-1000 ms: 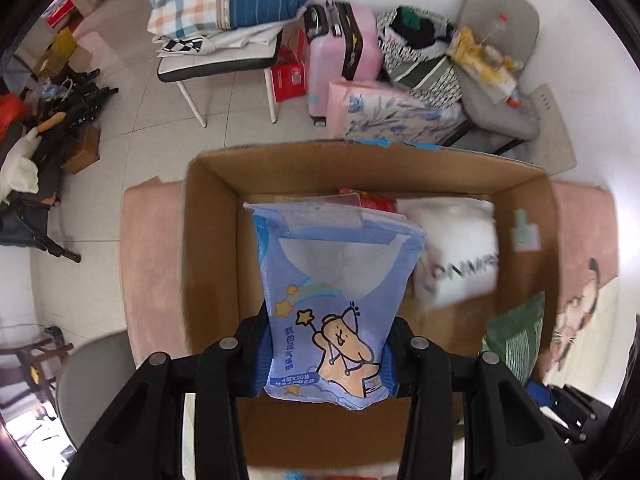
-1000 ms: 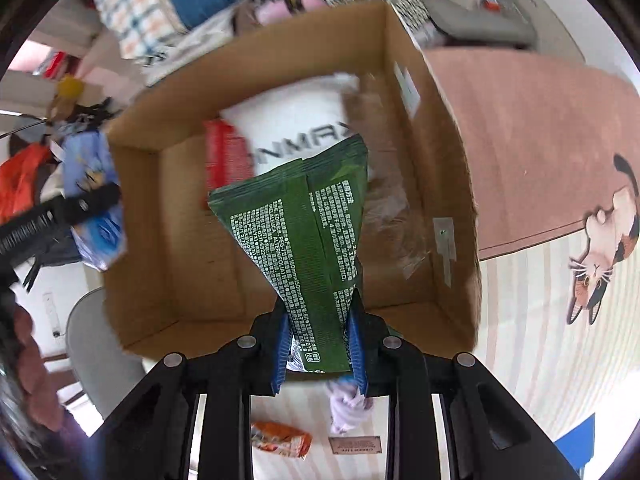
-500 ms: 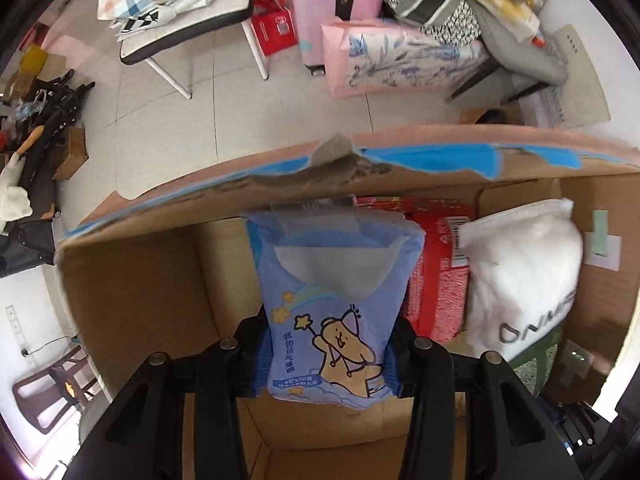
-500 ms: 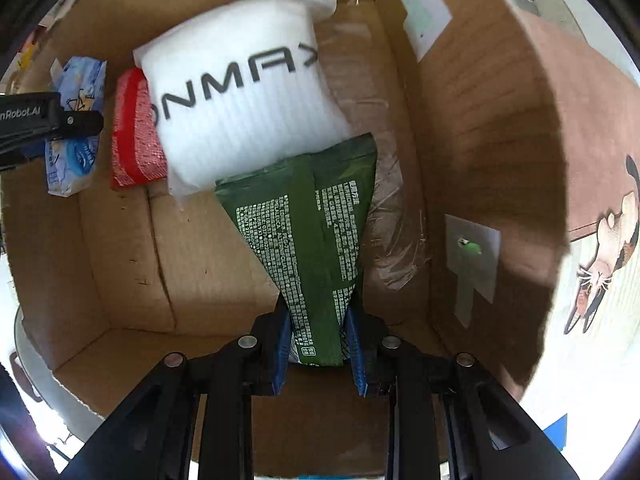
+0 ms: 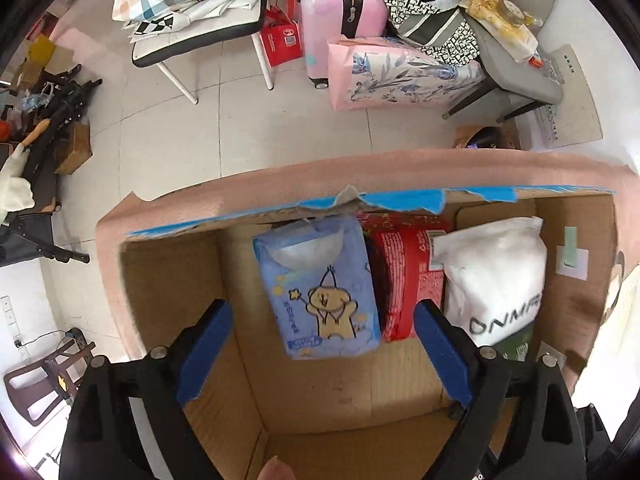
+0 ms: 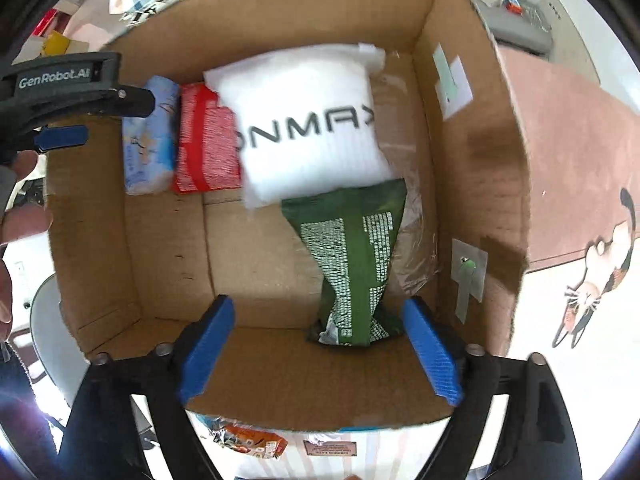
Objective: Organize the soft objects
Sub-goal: 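Lower both packs into the box and open both tools, then grasp the lilac cloth with right tool while left tool grasps panda snack bag, then carry cloth and panda bag into the box and release both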
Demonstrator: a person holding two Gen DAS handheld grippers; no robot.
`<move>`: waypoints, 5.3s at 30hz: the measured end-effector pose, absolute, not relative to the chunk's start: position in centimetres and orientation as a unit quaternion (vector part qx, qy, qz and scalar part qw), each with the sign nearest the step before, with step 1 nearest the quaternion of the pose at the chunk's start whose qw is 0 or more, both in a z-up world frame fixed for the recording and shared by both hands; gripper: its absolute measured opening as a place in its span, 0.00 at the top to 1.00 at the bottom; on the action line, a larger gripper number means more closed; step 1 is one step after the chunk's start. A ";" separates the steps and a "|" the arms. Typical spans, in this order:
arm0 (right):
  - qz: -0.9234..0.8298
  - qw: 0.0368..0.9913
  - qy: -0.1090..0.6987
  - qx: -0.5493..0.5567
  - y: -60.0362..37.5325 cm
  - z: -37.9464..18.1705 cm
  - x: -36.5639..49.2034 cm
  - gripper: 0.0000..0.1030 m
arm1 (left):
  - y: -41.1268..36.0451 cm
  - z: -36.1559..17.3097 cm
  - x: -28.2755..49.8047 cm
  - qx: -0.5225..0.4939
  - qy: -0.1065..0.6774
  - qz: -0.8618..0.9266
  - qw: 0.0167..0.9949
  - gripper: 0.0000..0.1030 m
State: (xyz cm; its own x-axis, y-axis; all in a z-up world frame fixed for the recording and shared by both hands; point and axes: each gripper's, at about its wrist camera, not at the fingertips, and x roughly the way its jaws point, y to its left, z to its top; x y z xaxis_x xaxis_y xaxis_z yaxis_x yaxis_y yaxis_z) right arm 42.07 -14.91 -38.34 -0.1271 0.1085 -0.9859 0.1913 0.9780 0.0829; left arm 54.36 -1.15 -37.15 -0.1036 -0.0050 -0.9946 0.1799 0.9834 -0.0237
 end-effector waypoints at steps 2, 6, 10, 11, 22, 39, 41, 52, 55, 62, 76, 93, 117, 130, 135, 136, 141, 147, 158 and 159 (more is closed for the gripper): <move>-0.035 0.664 0.741 0.093 -14.5 -37.1 42.0 0.07 | -0.8 -35.9 53.9 0.053 0.732 -0.070 0.676 0.10; -0.039 0.694 0.714 0.082 -15.0 -34.1 41.3 0.00 | -0.3 -33.0 51.4 0.047 0.711 -0.083 0.696 0.10; -0.040 0.717 0.692 0.075 -15.2 -31.7 40.1 0.00 | 0.4 -29.7 47.3 0.040 0.688 -0.096 0.718 0.10; -0.037 0.721 0.688 0.075 -15.2 -31.0 39.7 0.00 | 0.6 -29.0 46.2 0.041 0.683 -0.097 0.723 0.10; 0.003 0.760 0.646 0.077 -13.7 -26.0 33.3 0.00 | 2.6 -21.8 35.5 0.049 0.606 -0.056 0.792 0.10; 0.033 0.674 0.733 0.085 -14.5 -38.8 21.9 0.06 | 9.0 -43.4 17.2 -0.264 0.785 0.010 0.560 0.10; 0.026 0.675 0.731 0.093 -14.8 -39.1 22.0 0.16 | 8.9 -44.7 17.1 -0.299 0.777 0.026 0.553 0.10; 0.012 0.633 0.765 0.119 -14.4 -44.7 23.8 0.60 | 5.2 -46.1 20.5 -0.169 0.777 0.034 0.605 0.49; 0.025 0.626 0.773 0.098 -14.2 -44.9 23.0 0.60 | 4.0 -45.1 20.8 -0.113 0.778 0.009 0.618 0.47; 0.051 0.594 0.799 0.077 -15.3 -44.8 19.1 0.60 | 5.0 -41.8 17.0 -0.154 0.775 -0.001 0.613 0.40; 0.037 0.603 0.795 0.055 -15.9 -45.1 16.5 0.60 | 3.5 -48.2 14.5 -0.323 0.801 0.026 0.503 0.39; 0.040 0.592 0.803 0.064 -15.3 -46.1 16.9 0.58 | 1.5 -44.5 19.2 -0.212 0.789 0.002 0.577 0.39; 0.068 0.639 0.759 0.109 -16.1 -41.7 17.3 0.58 | -4.5 -41.0 20.6 -0.083 0.771 -0.044 0.630 0.64; 0.143 0.725 0.670 0.067 -12.5 -28.5 32.2 0.58 | -1.9 -28.8 37.8 -0.019 0.718 -0.119 0.686 0.64; 0.140 0.707 0.691 0.053 -11.1 -31.2 38.2 0.58 | -0.8 -32.1 42.8 -0.033 0.747 -0.120 0.653 0.64; 0.136 0.702 0.697 0.052 -11.0 -32.0 38.7 0.58 | -1.0 -33.0 43.4 -0.032 0.752 -0.121 0.647 0.64; 0.124 0.676 0.725 0.047 -10.5 -36.5 40.0 0.58 | -0.4 -35.6 44.9 -0.020 0.777 -0.121 0.617 0.64; 0.110 0.658 0.744 0.045 -10.7 -40.2 41.0 0.58 | -0.8 -38.5 44.8 -0.028 0.803 -0.120 0.583 0.63; 0.081 0.660 0.745 0.044 -12.6 -39.9 42.0 0.16 | -1.2 -36.6 44.3 -0.038 0.794 -0.114 0.596 0.19; 0.079 0.662 0.744 0.042 -12.7 -39.6 41.9 0.15 | -1.2 -35.8 44.1 -0.032 0.790 -0.112 0.603 0.14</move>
